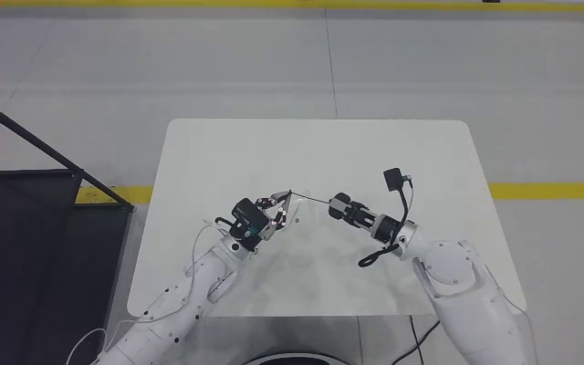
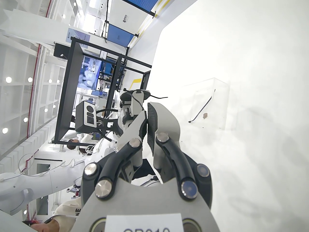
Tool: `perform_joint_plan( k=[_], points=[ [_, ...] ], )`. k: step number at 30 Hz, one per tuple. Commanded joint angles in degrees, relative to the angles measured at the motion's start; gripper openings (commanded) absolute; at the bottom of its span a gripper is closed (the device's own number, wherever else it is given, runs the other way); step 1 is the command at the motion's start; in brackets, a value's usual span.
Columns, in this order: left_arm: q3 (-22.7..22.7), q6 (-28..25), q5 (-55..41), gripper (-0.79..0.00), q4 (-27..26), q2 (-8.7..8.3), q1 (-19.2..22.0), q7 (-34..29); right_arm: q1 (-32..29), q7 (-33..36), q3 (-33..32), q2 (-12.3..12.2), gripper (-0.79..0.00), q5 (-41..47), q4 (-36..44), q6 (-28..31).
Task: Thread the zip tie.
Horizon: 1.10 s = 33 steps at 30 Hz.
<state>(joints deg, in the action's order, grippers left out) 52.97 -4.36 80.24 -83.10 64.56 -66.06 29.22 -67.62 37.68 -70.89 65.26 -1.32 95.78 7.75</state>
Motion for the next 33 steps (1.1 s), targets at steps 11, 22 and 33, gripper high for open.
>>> perform_joint_plan(
  k=[11, 22, 33],
  points=[
    [0.0, 0.0, 0.0, -0.785, 0.0, 0.0, 0.0, 0.0, 0.0, -0.07, -0.01, 0.0, -0.785, 0.01, 0.0, -0.01],
    [0.0, 0.0, 0.0, -0.785, 0.0, 0.0, 0.0, 0.0, -1.5, -1.34, 0.04, 0.01, -0.785, -0.09, 0.91, 1.1],
    [0.0, 0.0, 0.0, -0.785, 0.0, 0.0, 0.0, 0.0, -1.67, -2.16, 0.08, 0.09, -0.785, 0.38, 1.26, 0.47]
  ],
)
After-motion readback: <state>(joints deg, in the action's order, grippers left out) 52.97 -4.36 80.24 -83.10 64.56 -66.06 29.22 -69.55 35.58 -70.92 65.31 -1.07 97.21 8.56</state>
